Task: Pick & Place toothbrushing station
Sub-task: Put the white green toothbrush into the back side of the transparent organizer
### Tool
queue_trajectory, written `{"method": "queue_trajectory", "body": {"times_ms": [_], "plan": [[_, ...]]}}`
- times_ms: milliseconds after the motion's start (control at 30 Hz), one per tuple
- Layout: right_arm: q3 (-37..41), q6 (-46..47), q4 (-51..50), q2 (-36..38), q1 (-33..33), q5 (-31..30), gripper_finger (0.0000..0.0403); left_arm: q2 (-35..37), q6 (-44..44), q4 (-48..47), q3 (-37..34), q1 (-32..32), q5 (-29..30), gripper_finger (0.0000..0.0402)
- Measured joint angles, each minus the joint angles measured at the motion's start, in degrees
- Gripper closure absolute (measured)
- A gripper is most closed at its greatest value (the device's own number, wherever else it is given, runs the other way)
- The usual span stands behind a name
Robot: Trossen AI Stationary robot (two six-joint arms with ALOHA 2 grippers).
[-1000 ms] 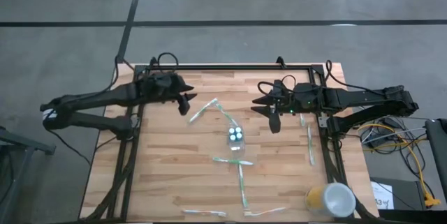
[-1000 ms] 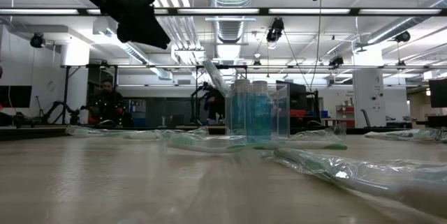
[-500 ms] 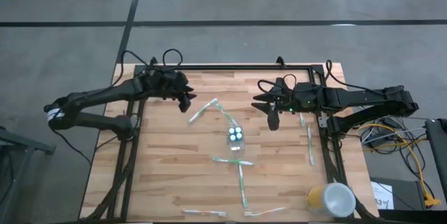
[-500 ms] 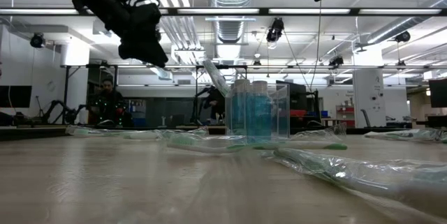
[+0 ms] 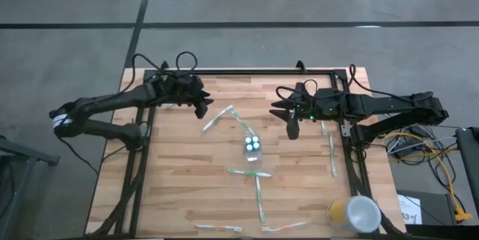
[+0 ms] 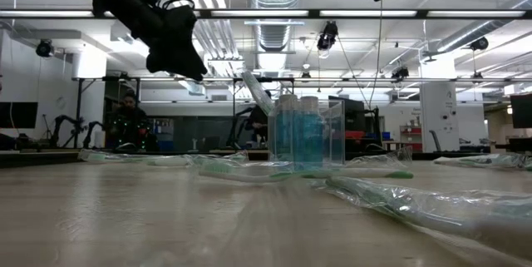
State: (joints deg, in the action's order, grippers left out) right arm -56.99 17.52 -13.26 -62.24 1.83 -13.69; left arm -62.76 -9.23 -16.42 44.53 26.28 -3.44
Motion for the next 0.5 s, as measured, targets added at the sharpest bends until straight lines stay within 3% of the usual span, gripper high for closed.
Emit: {"method": "queue_trajectory", "body": {"times_ms": [300, 500], "plan": [[0.00, -2.17, 0.01, 0.00, -0.41, -0.02, 0.0288, -3.78, 6.74, 5.38, 0.02, 0.01, 0.07, 0.0241], [0.00, -5.61, -0.09, 0.00, -0.37, 0.02, 0.0284, -6.24, 6.71, 5.12, 0.02, 0.00, 0.06, 0.0241]]}}
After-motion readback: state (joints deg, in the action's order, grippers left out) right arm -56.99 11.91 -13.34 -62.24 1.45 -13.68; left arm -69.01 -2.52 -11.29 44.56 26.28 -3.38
